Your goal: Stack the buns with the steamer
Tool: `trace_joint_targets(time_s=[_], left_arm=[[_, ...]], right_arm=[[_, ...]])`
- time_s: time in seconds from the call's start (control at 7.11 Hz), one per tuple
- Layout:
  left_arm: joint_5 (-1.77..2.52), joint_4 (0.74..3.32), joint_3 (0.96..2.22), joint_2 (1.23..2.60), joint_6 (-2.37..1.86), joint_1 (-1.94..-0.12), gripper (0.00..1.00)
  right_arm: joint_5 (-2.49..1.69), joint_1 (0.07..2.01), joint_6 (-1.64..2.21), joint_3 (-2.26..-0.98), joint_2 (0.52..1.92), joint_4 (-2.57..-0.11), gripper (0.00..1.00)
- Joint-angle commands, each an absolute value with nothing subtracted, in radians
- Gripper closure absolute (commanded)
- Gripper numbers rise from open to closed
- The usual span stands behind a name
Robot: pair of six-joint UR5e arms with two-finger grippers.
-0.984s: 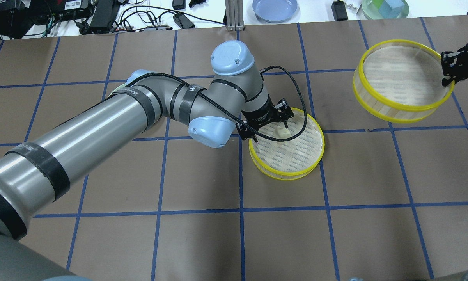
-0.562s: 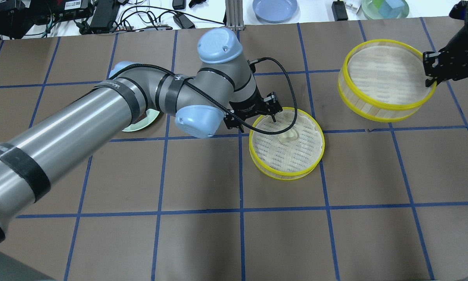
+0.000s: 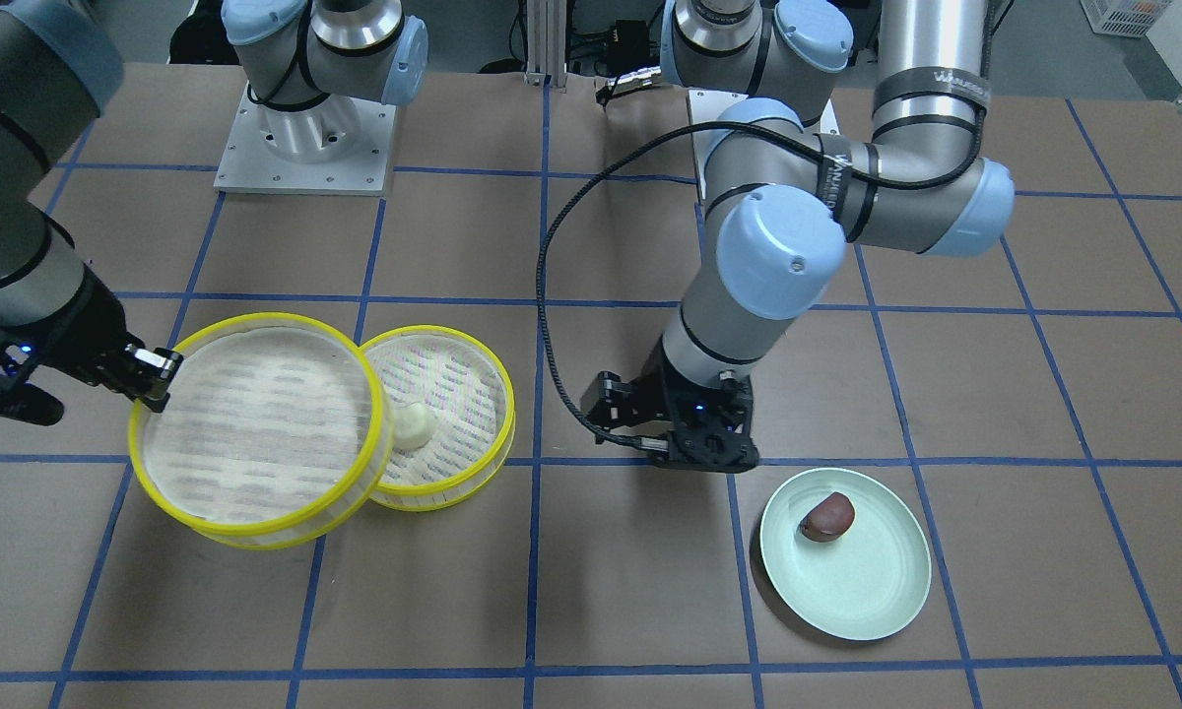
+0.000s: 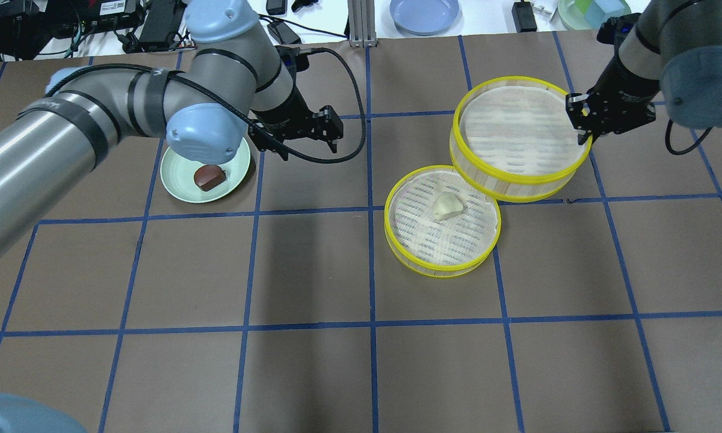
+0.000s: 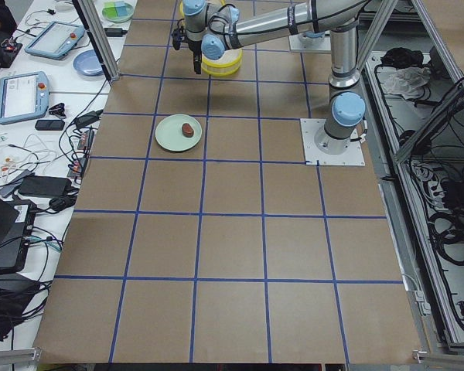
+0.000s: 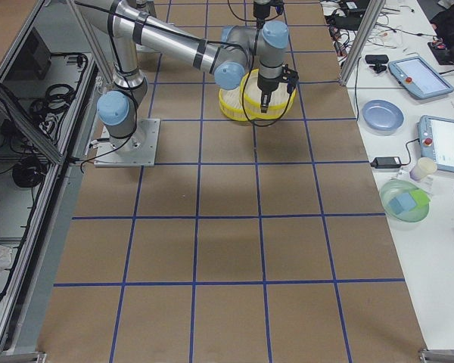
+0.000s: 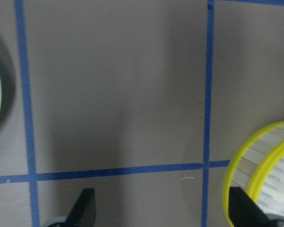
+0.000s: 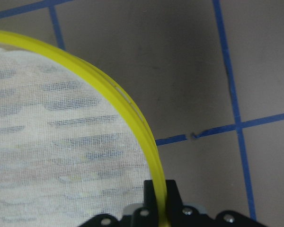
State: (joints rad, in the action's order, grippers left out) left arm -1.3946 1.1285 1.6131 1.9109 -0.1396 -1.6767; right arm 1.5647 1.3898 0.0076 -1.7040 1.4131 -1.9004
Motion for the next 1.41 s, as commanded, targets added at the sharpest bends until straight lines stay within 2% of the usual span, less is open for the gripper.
trace_joint_targets(time_s=[0.0,0.28,0.7,1.27], left_arm=[[-1.454,1.155,1.617,1.896,-0.007,-1.560,0.00],[-1.583,1.152,1.637,1.905,0.258,-1.493,0.00],[-1.585,1.131,1.686,1.951,0.416,-1.421,0.00],[-1.571,0.973,1.686,2.058,0.572,-1.394,0.00]], right_arm=[[1.578,1.530,0.073,-1.750,1.448,-1.901,1.00],[1.603,1.539,0.098,-1.854,1.453,-1.987,1.00],[1.601,1.539,0.072,-1.897,1.445,-2.003,1.00],[1.591,1.543,0.071,-1.902,1.419,-2.014,1.00]])
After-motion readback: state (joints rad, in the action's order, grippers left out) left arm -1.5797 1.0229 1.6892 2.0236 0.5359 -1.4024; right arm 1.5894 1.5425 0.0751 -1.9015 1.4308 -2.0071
